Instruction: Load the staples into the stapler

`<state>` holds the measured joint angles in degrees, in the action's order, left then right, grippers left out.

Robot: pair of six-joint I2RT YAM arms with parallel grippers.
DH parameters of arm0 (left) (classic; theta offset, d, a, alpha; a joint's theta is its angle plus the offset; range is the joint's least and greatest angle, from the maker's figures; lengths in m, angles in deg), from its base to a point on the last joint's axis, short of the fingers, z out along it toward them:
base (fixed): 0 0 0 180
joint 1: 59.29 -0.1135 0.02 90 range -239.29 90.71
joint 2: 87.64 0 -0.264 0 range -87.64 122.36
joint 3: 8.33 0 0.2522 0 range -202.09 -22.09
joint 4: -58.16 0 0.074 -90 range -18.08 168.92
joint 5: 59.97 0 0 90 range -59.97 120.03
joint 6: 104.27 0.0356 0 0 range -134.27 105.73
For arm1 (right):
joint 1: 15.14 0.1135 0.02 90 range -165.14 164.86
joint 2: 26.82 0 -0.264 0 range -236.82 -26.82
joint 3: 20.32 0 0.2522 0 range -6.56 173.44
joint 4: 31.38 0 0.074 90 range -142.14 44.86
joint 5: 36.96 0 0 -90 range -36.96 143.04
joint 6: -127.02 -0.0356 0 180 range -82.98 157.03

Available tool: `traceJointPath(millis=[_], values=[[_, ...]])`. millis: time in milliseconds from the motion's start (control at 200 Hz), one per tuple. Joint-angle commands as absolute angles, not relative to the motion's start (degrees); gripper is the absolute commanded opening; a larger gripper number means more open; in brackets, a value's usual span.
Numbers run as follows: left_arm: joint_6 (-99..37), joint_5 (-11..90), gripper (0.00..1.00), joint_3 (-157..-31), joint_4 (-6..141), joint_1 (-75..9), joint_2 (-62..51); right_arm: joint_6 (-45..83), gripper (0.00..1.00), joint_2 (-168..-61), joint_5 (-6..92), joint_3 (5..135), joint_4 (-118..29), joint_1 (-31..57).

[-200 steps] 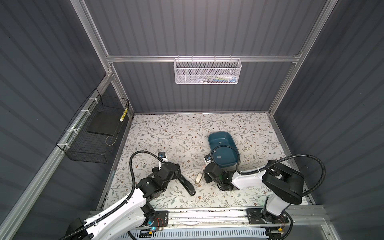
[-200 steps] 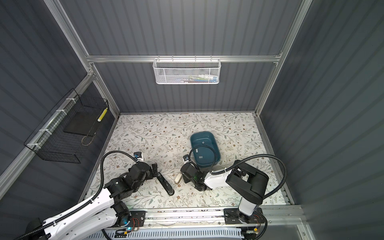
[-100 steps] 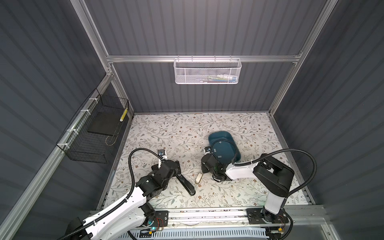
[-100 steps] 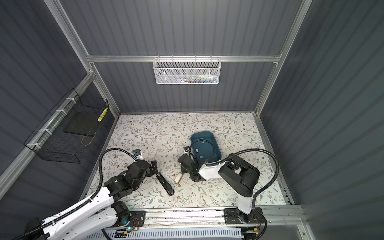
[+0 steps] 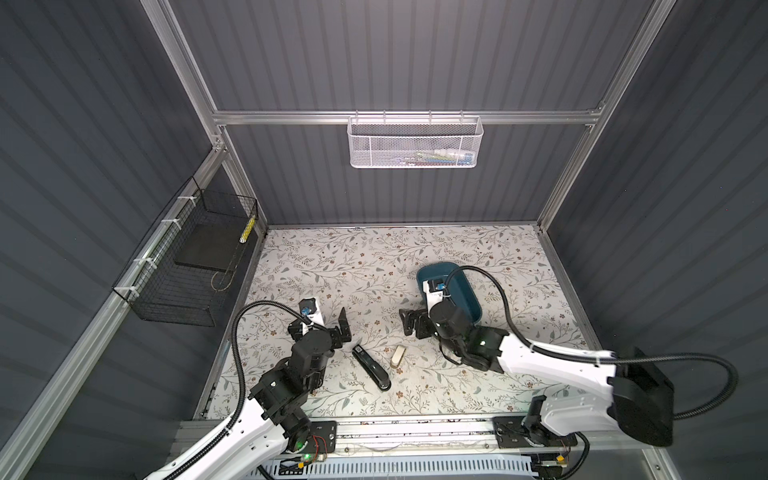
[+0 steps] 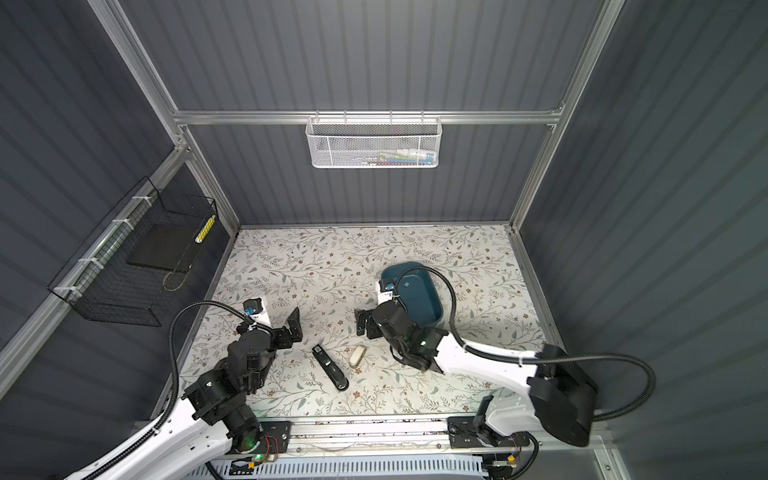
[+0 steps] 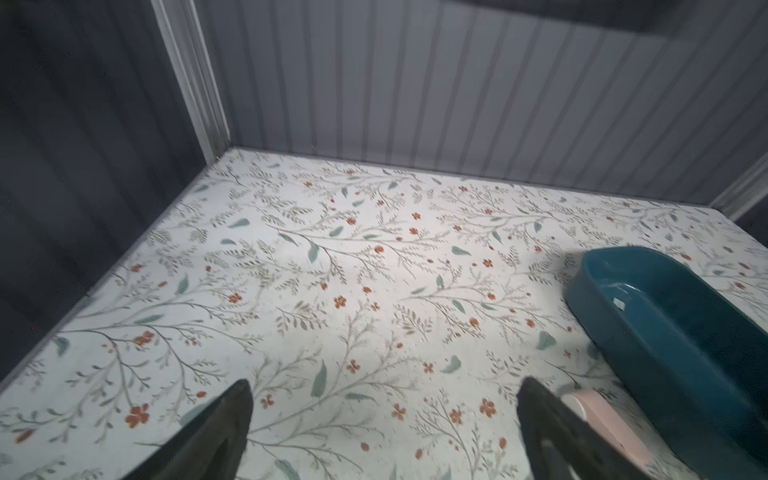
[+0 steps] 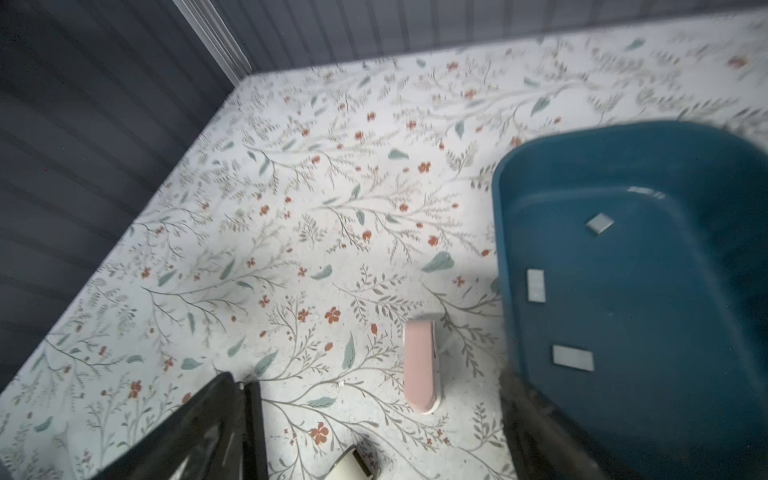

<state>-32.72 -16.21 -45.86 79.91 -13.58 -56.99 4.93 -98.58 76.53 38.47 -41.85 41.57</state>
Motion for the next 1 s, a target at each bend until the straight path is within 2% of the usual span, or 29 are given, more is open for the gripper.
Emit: traceJointPath(millis=[0,60,125,240,310,355,450,520,570,625,770,895,971,996], values=[[-20.52,-27.16,0.99,-41.57,66.58,-13.88,-58.06,5.71,0.99,-91.75,85.73,46.0,-57.3,37.93],[-12.63,-26.51,1.0,-37.62,55.45,-14.36,-57.58,6.66,0.99,-88.51,85.23,49.81,-62.17,32.94],[-6.45,-25.94,1.0,-34.27,42.9,-16.51,-54.65,11.4,0.99,-85.96,82.42,49.86,-59.63,27.19],[-9.14,-24.65,1.0,-37.62,46.03,-25.65,-47.96,24.92,0.99,-83.58,91.35,41.84,-47.08,19.38],[-10.27,-18.72,1.0,-37.0,44.64,-33.06,-43.14,30.1,0.99,-83.53,95.67,35.72,-40.77,12.88],[-12.68,-14.91,1.0,-36.1,42.87,-37.5,-39.14,29.48,0.99,-83.42,93.54,32.59,-39.74,7.36],[-15.82,-5.01,1.0,-34.68,37.53,-46.95,-29.02,29.79,0.99,-83.16,82.32,24.54,-33.82,-2.99],[-17.12,-2.47,1.0,-34.05,30.84,-49.1,-20.48,27.27,0.99,-83.33,78.99,20.19,-28.32,-7.47],[-15.11,-1.46,1.0,-35.05,24.7,-49.64,-14.84,29.25,0.99,-84.24,76.08,18.29,-24.24,-8.71],[-12.76,2.34,1.0,-37.49,26.18,-49.7,-12.0,29.79,0.99,-87.01,77.19,17.12,-19.92,-9.18],[-10.54,3.75,1.0,-40.54,20.44,-50.83,-4.29,34.31,0.99,-98.2,75.19,13.7,-3.08,-9.93],[-13.13,14.54,0.99,-43.1,16.08,-53.29,2.98,37.19,0.99,-104.38,74.09,13.87,3.8,-10.3],[-14.98,13.83,1.0,-44.74,9.0,-55.14,11.41,36.69,0.99,-107.75,70.01,15.37,3.46,-11.96],[-16.13,15.31,1.0,-45.84,12.27,-56.04,10.6,36.4,0.99,-108.57,68.19,15.86,3.58,-12.87]])
